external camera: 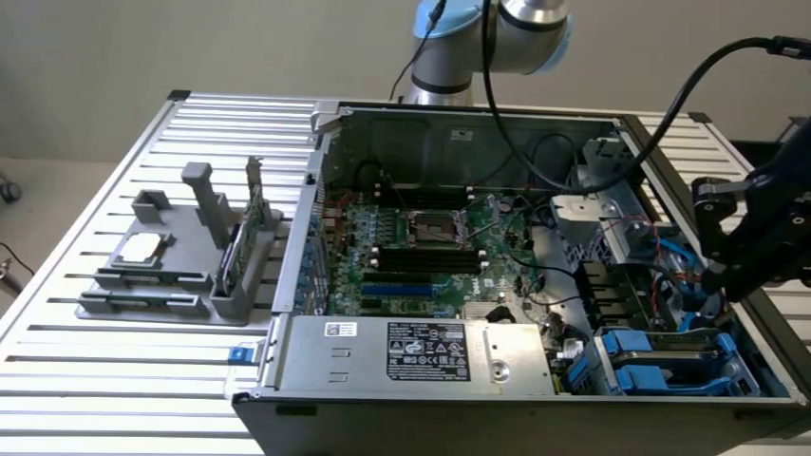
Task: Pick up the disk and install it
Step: 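Insert the first disk wire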
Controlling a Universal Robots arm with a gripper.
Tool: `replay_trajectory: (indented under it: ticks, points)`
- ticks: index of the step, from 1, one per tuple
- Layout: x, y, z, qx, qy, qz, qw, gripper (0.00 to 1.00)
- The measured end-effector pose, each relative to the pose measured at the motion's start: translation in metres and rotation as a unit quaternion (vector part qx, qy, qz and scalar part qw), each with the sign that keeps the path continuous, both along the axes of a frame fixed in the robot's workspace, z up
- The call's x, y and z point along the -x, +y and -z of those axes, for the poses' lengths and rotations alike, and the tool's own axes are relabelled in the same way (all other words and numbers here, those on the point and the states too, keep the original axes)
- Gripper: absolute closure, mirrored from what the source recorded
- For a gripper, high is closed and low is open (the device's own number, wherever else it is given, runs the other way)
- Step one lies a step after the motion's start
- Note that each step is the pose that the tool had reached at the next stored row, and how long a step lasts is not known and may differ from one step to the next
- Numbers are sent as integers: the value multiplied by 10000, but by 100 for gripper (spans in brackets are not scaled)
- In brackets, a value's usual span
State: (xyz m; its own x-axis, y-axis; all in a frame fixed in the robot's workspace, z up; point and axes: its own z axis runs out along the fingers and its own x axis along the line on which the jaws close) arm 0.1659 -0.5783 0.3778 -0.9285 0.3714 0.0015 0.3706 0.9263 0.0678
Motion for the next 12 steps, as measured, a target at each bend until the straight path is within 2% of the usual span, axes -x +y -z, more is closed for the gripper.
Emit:
replay_trajectory:
  ticks: [3,12]
  points:
    - [1,-5,31,-9,0,132,9999,75]
    - [0,-35,55,-9,0,517,9987,75]
